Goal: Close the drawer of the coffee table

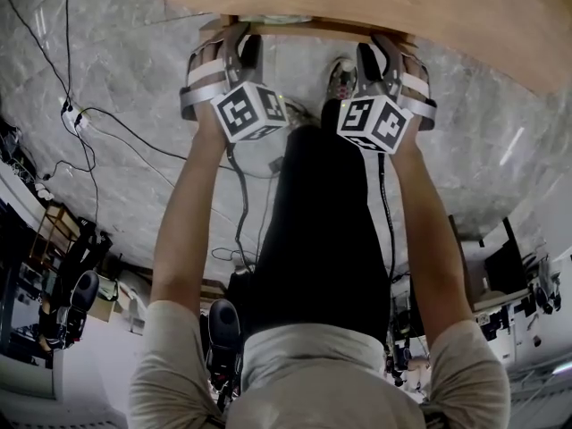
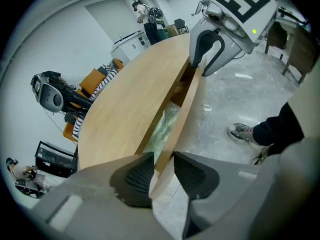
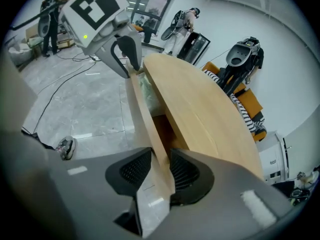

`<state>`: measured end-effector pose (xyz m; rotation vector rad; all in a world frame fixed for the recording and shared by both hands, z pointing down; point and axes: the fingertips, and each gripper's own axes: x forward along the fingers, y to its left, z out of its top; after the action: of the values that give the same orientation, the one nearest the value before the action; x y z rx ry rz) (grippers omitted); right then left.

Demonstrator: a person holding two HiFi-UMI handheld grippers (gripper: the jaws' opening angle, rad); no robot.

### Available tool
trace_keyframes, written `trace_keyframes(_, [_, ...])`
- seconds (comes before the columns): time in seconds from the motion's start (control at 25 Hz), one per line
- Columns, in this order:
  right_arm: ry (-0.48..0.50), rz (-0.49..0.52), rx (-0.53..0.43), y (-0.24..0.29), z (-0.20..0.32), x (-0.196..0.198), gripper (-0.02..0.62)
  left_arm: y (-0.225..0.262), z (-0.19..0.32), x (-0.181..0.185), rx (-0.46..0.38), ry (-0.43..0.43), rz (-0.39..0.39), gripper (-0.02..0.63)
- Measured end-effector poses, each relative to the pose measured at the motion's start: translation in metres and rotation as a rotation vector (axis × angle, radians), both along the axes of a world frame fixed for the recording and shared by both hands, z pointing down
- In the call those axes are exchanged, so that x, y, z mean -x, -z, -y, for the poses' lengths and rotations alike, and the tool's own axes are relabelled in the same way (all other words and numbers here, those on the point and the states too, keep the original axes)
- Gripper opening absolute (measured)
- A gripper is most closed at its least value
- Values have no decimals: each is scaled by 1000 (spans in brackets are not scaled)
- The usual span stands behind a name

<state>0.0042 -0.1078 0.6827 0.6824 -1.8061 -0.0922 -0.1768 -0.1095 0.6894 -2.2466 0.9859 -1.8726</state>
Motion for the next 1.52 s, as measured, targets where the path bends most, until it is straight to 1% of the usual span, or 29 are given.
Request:
trace_keyframes(0.16, [-32,15,-61,2,2,-1,133,4,2,2,-53,77,-11,153])
trace_keyframes(0.32, [-50,22,-106,-2,3,3,144,1,2,7,-116,175,7,167])
trace_keyframes(0.4, [-53,25,-117,-4,6,5,147,1,4,8,-137,209,16,169])
trace_keyframes(0.52, [-52,29,-118,-3,6,6,149,4,5,7,-150,216,30,170])
trace_keyframes(0.72, [-51,24,-123,1,9,3,150,8,9,5,-159,182,61,178])
trace_keyframes(0.88, [-82,22,-150,5,16,-1,147,11,18,5,-180,203,85,187])
trace_keyframes(0.92, [-92,21,-159,5,17,0,136,12,19,6,-188,217,87,186])
trace_keyframes(1.16, [-166,18,-211,3,21,6,121,10,22,14,-223,337,58,183])
trace_keyframes(1.28, [-199,21,-220,6,23,6,114,10,23,16,-214,421,29,183])
trace_keyframes(1.4, [-230,44,-209,6,24,4,109,7,25,16,-186,486,-17,183])
trace_keyframes(1.52, [-289,107,-168,4,25,1,110,6,24,16,-186,501,-52,183])
